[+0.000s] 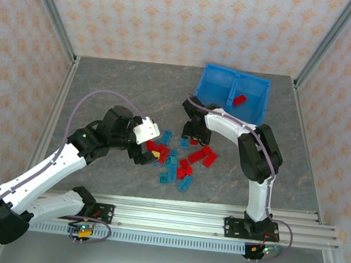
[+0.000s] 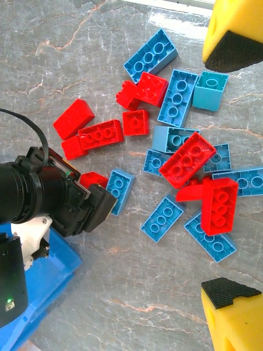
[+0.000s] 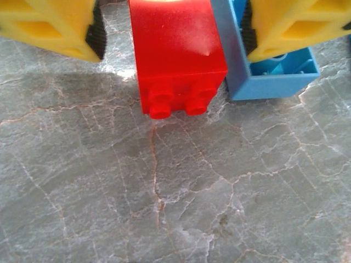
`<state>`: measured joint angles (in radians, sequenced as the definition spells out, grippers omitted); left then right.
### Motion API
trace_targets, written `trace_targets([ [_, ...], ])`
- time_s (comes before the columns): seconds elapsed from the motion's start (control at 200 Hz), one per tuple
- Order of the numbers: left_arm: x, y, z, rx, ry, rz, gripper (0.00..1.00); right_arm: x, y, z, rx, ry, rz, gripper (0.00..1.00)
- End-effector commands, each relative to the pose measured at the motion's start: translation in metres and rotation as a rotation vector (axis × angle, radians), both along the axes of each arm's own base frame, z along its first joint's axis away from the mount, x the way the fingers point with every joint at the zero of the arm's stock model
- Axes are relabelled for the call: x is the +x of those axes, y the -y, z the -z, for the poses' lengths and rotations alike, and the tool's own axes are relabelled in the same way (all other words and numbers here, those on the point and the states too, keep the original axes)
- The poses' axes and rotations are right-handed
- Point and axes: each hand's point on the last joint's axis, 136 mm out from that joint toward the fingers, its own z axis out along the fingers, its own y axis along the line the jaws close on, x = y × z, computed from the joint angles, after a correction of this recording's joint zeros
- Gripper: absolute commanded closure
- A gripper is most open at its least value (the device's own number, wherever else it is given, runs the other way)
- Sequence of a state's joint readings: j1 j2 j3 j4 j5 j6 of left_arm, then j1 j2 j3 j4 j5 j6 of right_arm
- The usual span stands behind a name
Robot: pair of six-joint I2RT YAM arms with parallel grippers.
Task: Sort the legos into containers by color
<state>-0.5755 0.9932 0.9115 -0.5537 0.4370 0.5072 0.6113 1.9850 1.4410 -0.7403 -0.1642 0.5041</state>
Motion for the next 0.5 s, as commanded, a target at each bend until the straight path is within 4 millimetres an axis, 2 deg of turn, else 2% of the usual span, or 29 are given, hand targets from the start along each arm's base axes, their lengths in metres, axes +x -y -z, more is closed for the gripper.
trace_targets([
  [0.0, 0.002, 0.000, 0.000, 0.008, 0.022, 0.004, 0.00, 0.009, 0.000, -0.026, 0.062, 0.078, 0.031, 0.31],
  [0.145, 0.003, 0.000, 0.000, 0.006, 0.021, 0.001, 0.00, 0.015, 0.014, -0.031, 0.071, 0.116, 0.099, 0.44],
  [0.26, 0.004, 0.000, 0.001, 0.005, 0.016, 0.002, 0.00, 0.015, 0.010, -0.026, 0.095, 0.092, 0.074, 0.52],
  [0.38, 0.003, 0.000, 0.003, 0.012, 0.015, 0.003, 0.00, 0.014, -0.007, -0.023, 0.177, 0.068, 0.046, 0.56],
  [0.496, 0.003, -0.001, 0.004, 0.014, 0.013, 0.000, 0.00, 0.020, 0.004, -0.028, 0.123, 0.102, 0.095, 0.57],
])
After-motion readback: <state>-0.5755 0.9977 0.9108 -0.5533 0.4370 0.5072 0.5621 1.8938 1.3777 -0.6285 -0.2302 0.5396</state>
